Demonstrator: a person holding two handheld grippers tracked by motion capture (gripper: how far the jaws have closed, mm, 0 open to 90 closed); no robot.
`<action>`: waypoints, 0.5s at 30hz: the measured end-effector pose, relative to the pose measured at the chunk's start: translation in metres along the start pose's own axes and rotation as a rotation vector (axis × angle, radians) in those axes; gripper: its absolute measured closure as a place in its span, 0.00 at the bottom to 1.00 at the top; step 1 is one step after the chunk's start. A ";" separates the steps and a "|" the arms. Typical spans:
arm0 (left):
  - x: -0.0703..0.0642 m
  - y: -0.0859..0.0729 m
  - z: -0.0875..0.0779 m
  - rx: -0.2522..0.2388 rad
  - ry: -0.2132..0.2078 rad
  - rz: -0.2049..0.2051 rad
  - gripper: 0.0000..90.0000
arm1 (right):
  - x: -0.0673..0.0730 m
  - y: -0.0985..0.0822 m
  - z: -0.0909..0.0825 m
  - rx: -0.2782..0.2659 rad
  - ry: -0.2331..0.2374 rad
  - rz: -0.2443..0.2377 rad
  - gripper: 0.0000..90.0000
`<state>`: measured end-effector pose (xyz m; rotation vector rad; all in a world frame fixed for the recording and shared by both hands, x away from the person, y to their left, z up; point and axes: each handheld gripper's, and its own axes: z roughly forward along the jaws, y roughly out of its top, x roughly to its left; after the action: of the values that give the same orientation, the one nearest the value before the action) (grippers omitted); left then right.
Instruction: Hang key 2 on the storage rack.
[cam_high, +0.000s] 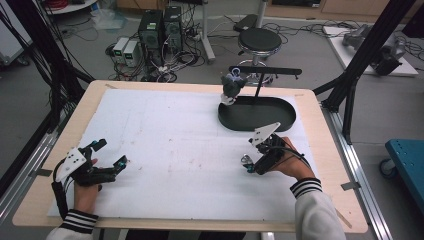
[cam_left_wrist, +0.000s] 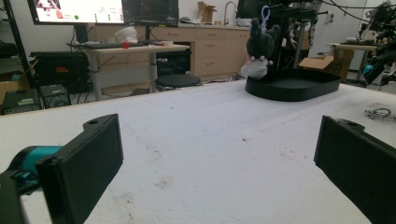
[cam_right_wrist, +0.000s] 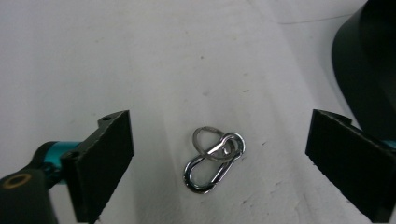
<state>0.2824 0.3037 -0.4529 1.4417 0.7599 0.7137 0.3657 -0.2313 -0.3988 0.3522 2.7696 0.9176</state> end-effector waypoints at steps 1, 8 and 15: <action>0.000 0.000 0.000 0.000 0.000 0.000 0.02 | 0.000 0.000 0.001 0.008 0.013 -0.010 0.21; 0.000 0.000 0.000 0.000 -0.001 0.002 0.02 | 0.000 -0.002 0.009 0.071 0.024 -0.050 0.26; 0.000 0.000 0.000 0.001 -0.003 0.003 0.02 | -0.001 -0.001 0.014 0.098 0.030 -0.073 0.38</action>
<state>0.2823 0.3038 -0.4529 1.4447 0.7563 0.7133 0.3703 -0.2250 -0.4102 0.2524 2.8409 0.7784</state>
